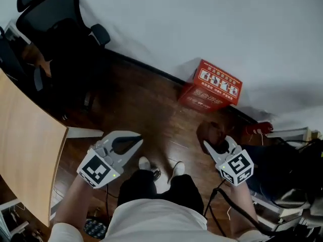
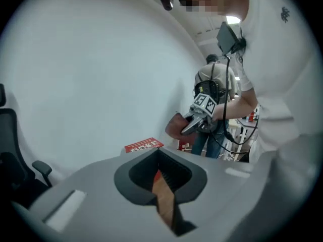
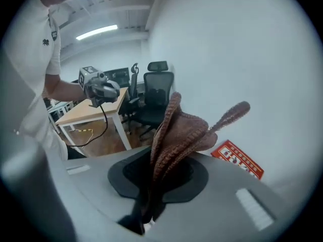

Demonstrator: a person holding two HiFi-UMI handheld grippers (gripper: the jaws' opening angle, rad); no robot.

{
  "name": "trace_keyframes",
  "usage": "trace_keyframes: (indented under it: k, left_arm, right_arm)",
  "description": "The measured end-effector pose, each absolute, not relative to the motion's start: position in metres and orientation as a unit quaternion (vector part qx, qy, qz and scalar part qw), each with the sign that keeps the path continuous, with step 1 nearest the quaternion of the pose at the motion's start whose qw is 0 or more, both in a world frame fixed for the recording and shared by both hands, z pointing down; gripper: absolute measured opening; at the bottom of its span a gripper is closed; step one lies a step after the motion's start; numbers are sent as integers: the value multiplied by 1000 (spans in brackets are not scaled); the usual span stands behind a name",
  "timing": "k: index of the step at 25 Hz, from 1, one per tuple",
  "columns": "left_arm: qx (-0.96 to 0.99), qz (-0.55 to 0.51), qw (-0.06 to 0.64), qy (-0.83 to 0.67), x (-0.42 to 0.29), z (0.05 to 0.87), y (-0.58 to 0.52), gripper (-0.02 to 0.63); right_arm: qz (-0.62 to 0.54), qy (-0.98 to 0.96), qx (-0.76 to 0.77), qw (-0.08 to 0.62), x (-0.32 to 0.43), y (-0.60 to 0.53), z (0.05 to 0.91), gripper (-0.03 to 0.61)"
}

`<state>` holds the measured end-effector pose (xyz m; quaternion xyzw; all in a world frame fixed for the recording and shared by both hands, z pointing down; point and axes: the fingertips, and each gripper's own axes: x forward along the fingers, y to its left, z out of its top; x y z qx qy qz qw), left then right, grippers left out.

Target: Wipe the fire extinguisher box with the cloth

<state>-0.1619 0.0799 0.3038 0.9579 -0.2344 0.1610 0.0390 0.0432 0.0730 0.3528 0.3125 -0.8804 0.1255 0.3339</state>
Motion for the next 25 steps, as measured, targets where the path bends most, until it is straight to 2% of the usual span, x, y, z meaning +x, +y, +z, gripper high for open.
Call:
trace_keyframes:
  k: [6, 16, 25]
  left_arm:
    - [961, 127, 64, -238, -113, 267, 183, 0]
    - [974, 111, 65, -186, 2, 214, 385, 0]
    - [982, 98, 51, -152, 2, 174, 461, 0]
  right_arm:
    - [139, -874, 395, 246, 108, 196, 287, 54]
    - [170, -878, 401, 200, 173, 421, 284, 54]
    - [135, -865, 451, 175, 175, 522, 241, 54]
